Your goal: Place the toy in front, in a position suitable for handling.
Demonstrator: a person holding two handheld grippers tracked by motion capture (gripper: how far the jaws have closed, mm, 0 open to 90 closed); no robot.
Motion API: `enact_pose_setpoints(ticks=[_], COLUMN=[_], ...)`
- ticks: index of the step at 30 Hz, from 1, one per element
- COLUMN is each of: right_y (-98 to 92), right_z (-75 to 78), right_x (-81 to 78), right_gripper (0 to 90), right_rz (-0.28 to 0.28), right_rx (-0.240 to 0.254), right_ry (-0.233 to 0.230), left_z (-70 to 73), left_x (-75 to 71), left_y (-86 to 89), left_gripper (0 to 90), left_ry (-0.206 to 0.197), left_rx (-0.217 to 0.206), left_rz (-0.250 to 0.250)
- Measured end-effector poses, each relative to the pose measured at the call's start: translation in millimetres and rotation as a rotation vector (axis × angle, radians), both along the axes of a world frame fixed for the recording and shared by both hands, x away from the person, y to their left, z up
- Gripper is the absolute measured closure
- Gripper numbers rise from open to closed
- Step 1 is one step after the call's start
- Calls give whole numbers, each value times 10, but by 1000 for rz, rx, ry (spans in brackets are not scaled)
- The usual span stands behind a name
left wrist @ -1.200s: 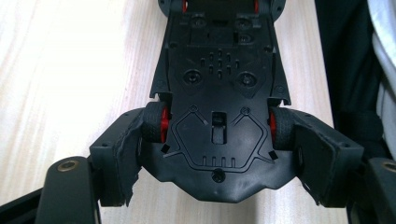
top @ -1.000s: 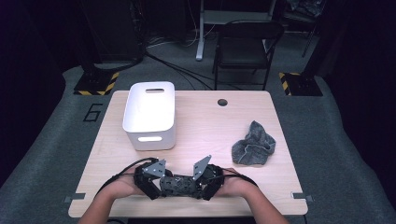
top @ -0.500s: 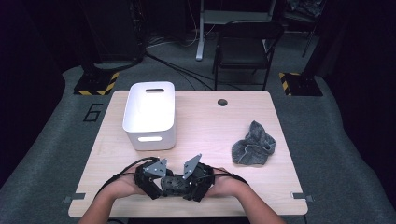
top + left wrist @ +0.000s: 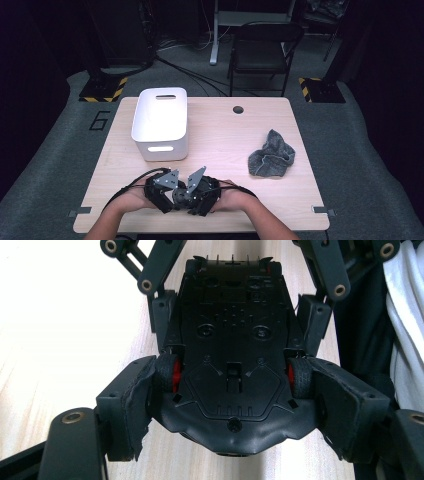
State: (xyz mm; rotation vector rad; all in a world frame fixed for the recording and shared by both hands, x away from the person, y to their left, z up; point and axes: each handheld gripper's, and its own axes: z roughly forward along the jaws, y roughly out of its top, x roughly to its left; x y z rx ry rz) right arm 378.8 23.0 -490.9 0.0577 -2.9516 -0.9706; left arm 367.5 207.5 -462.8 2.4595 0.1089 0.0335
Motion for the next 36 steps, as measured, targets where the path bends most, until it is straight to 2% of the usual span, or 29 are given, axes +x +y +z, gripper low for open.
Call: enact_pose_setpoints(ticks=[4, 7, 12, 25, 36], right_y=[34, 43, 56, 121, 176], right_z=[-9, -9, -9, -9, 17], right_x=[-1, 3, 11, -4, -9], right_gripper=[211, 242, 240, 212, 233], right_rz=[4, -7, -4, -7, -11], right_rx=[-1, 3, 1, 2, 15], right_ry=[-3, -23, -32, -42, -47], left_z=[-5, -6, 5, 18, 11], left_x=[6, 8, -1, -3, -13], left_y=[4, 6, 3, -3, -2], left_gripper=[243, 242, 243, 243, 242], left_ry=[-7, -4, -11, -11, -23], left_rx=[-1, -1, 7, -6, -21], left_rz=[-3, -4, -4, 7, 11])
